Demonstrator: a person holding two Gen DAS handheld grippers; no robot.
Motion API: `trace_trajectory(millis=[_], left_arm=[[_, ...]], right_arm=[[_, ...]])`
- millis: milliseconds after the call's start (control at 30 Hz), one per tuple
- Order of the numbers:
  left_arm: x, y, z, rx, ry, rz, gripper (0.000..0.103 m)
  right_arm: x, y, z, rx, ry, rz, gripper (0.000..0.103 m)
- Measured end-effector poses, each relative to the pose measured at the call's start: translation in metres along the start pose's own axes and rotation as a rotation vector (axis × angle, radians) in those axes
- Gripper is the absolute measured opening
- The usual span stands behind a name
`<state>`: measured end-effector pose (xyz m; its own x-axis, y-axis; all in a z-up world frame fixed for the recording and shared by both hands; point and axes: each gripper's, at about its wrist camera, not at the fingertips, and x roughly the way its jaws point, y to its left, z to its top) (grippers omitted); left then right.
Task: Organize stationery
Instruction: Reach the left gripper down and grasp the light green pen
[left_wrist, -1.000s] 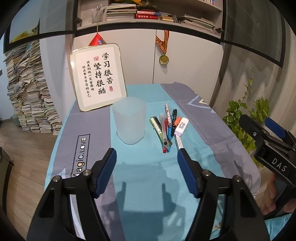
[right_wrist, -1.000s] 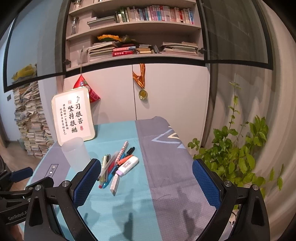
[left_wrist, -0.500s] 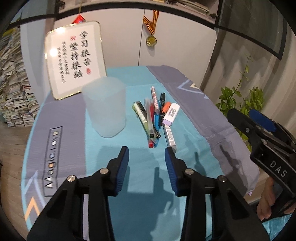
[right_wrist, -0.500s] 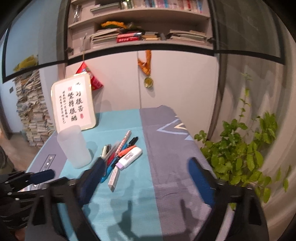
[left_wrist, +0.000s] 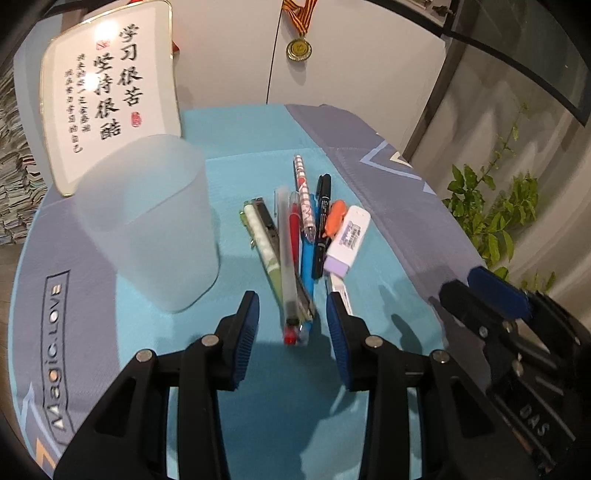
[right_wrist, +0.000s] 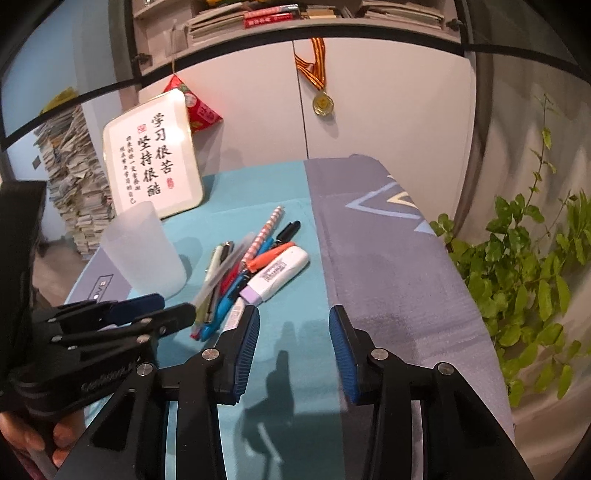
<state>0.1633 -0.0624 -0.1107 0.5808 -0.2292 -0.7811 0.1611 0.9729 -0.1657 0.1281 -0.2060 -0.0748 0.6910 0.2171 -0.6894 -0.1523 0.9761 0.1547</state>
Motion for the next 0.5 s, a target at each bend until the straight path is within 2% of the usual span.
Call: trace_trajectory(millis=[200, 267, 400, 433, 500], left_arm=[[0.027, 0.003, 0.009, -0.022, 0.064, 0.010, 0.035], [0.033, 0.004, 0.008, -0.021, 0.087, 0.006, 0.028], [0.029, 0.007, 0.005, -0.027, 0.074, -0.016, 0.019], [0.026, 0.007, 0.003, -0.022, 0.070, -0.021, 0.014], [0.019, 0.004, -0.003, -0.002, 0.075, -0.061, 0.013]], right_arm=[[0.010, -0.009, 0.001, 0.019, 0.010, -0.011, 0.042], [0.011, -0.012, 0.002, 0.024, 0.011, -0.015, 0.042], [0.014, -0.012, 0.003, 0.023, 0.014, -0.015, 0.042], [0.014, -0.011, 0.003, 0.022, 0.016, -0.012, 0.042], [0.015, -0.008, 0.004, 0.016, 0.017, 0.003, 0.042]])
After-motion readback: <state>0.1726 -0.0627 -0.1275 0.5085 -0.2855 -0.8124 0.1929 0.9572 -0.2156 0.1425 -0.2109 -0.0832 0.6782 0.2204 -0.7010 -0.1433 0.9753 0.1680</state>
